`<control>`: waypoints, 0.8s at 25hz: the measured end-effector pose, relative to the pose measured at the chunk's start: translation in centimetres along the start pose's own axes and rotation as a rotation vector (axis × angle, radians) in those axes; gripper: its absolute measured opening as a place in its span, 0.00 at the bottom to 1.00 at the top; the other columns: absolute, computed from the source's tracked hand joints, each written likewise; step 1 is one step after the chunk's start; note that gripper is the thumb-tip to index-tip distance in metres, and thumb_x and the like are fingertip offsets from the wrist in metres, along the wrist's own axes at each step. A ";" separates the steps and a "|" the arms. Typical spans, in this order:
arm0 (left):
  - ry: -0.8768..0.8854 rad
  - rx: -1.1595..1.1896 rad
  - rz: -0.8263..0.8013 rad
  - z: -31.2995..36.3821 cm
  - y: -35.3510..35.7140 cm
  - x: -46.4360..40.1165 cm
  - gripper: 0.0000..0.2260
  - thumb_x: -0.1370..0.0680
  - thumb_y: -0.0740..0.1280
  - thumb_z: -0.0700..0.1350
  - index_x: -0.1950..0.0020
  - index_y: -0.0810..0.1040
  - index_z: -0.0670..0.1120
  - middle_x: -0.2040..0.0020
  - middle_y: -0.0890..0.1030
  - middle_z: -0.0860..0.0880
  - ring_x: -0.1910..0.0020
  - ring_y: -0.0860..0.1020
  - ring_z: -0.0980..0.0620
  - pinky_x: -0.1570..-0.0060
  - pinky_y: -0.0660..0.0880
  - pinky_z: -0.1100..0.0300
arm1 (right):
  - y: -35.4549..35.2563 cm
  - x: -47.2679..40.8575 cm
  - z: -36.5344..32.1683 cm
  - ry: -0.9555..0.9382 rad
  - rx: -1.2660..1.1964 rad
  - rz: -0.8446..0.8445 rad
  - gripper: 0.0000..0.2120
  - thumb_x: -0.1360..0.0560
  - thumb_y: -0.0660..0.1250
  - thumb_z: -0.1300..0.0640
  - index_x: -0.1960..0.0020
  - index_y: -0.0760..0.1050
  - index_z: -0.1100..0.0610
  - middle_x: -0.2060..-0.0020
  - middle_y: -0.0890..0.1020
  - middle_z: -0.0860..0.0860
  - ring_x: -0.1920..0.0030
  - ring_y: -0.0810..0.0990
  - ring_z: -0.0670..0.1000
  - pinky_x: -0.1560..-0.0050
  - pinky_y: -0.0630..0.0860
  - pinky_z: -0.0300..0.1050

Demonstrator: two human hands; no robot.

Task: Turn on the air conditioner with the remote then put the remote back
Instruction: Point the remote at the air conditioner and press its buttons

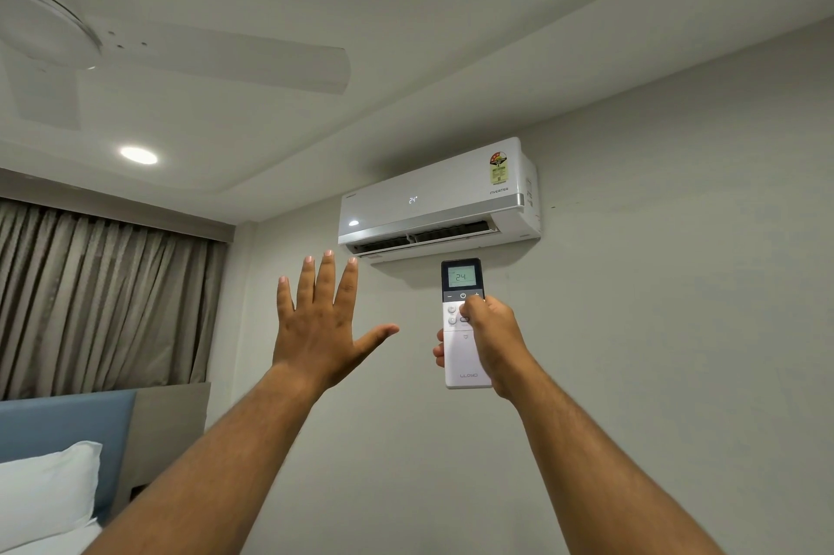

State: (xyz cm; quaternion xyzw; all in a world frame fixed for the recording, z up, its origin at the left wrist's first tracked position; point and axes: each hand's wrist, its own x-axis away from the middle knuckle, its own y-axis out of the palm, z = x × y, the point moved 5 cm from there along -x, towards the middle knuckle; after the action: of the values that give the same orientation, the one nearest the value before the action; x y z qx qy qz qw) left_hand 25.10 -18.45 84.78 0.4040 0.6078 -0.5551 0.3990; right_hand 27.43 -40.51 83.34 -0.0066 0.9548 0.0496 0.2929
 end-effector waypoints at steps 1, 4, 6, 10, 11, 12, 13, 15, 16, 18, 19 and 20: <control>0.002 0.005 0.001 0.0 0.0 0.1 0.48 0.34 0.35 0.78 0.22 0.41 0.50 0.20 0.47 0.41 0.22 0.44 0.39 0.27 0.44 0.36 | 0.0 0.0 0.0 0.000 0.000 0.002 0.07 0.21 0.58 0.55 0.49 0.72 0.58 0.62 0.82 0.62 0.72 0.83 0.56 0.71 0.81 0.47; 0.001 0.003 -0.003 0.0 0.3 0.3 0.47 0.34 0.35 0.78 0.23 0.39 0.50 0.20 0.46 0.41 0.22 0.44 0.39 0.27 0.44 0.36 | 0.0 -0.1 0.2 0.005 0.003 0.007 0.07 0.20 0.59 0.55 0.49 0.71 0.58 0.62 0.82 0.62 0.72 0.83 0.56 0.70 0.82 0.47; -0.003 -0.002 -0.011 -0.1 0.5 0.3 0.47 0.35 0.35 0.78 0.23 0.38 0.50 0.20 0.45 0.42 0.22 0.43 0.40 0.27 0.43 0.36 | 0.0 -0.2 0.4 0.005 0.004 0.004 0.08 0.21 0.58 0.55 0.47 0.71 0.59 0.62 0.82 0.63 0.71 0.83 0.58 0.68 0.83 0.50; -0.006 0.005 -0.011 -0.2 0.8 0.3 0.47 0.34 0.35 0.78 0.23 0.39 0.50 0.20 0.46 0.41 0.22 0.44 0.39 0.27 0.44 0.36 | 0.2 -0.4 0.7 0.009 0.008 0.004 0.08 0.21 0.59 0.55 0.48 0.72 0.59 0.61 0.82 0.64 0.70 0.83 0.59 0.67 0.83 0.51; -0.006 0.007 -0.009 -0.2 0.8 0.2 0.47 0.35 0.35 0.78 0.24 0.38 0.50 0.20 0.46 0.41 0.22 0.44 0.39 0.27 0.44 0.36 | 0.2 -0.5 0.8 0.010 0.005 0.004 0.08 0.21 0.59 0.55 0.48 0.72 0.59 0.62 0.82 0.63 0.71 0.83 0.58 0.68 0.82 0.50; -0.007 0.005 -0.007 -0.3 0.9 0.2 0.46 0.35 0.35 0.78 0.24 0.37 0.51 0.20 0.46 0.41 0.22 0.44 0.39 0.27 0.43 0.36 | 0.2 -0.5 0.8 0.009 0.003 0.003 0.07 0.21 0.59 0.55 0.49 0.72 0.58 0.62 0.82 0.63 0.72 0.83 0.57 0.69 0.82 0.49; -0.010 0.001 -0.006 -0.4 0.9 0.1 0.46 0.35 0.35 0.78 0.25 0.36 0.51 0.20 0.45 0.41 0.22 0.44 0.39 0.27 0.43 0.36 | 0.2 -0.5 0.8 0.008 0.005 0.002 0.07 0.21 0.59 0.55 0.50 0.72 0.58 0.63 0.82 0.63 0.72 0.83 0.56 0.70 0.82 0.48; -0.015 -0.002 -0.003 -0.7 1.0 -0.1 0.46 0.35 0.35 0.78 0.25 0.35 0.51 0.20 0.45 0.41 0.22 0.43 0.39 0.27 0.43 0.36 | 0.2 -0.6 1.0 0.009 0.007 0.002 0.07 0.21 0.59 0.55 0.49 0.72 0.58 0.62 0.82 0.63 0.72 0.83 0.56 0.70 0.82 0.48; -0.016 0.001 -0.001 -0.7 1.1 -0.2 0.46 0.35 0.35 0.78 0.25 0.35 0.51 0.20 0.45 0.41 0.22 0.44 0.39 0.27 0.43 0.36 | 0.1 -0.7 1.0 0.010 0.008 0.002 0.07 0.21 0.59 0.55 0.49 0.72 0.58 0.62 0.82 0.63 0.71 0.83 0.57 0.69 0.82 0.48; -0.014 0.010 0.001 -0.8 1.1 -0.2 0.46 0.35 0.35 0.78 0.25 0.36 0.51 0.20 0.46 0.41 0.22 0.44 0.39 0.27 0.43 0.36 | 0.1 -0.9 1.1 0.010 0.014 0.006 0.08 0.21 0.59 0.55 0.47 0.71 0.59 0.60 0.82 0.64 0.70 0.83 0.59 0.67 0.83 0.50; -0.012 0.010 0.001 -0.8 1.2 -0.2 0.46 0.35 0.35 0.78 0.25 0.36 0.51 0.20 0.46 0.41 0.22 0.44 0.39 0.27 0.43 0.36 | 0.1 -1.0 1.2 0.011 0.016 0.008 0.08 0.21 0.59 0.55 0.46 0.71 0.59 0.60 0.82 0.64 0.69 0.83 0.59 0.66 0.83 0.51; -0.011 0.006 0.000 -0.9 1.3 -0.2 0.46 0.35 0.35 0.78 0.25 0.36 0.51 0.20 0.46 0.41 0.22 0.44 0.39 0.27 0.43 0.36 | 0.1 -1.0 1.2 0.012 0.016 0.009 0.08 0.21 0.59 0.55 0.46 0.71 0.59 0.60 0.82 0.64 0.69 0.83 0.59 0.66 0.83 0.51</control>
State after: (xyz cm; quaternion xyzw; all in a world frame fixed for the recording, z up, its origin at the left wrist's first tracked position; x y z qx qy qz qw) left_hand 26.37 -17.54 84.60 0.4022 0.6040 -0.5592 0.4008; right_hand 28.95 -40.30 82.89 -0.0004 0.9569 0.0430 0.2872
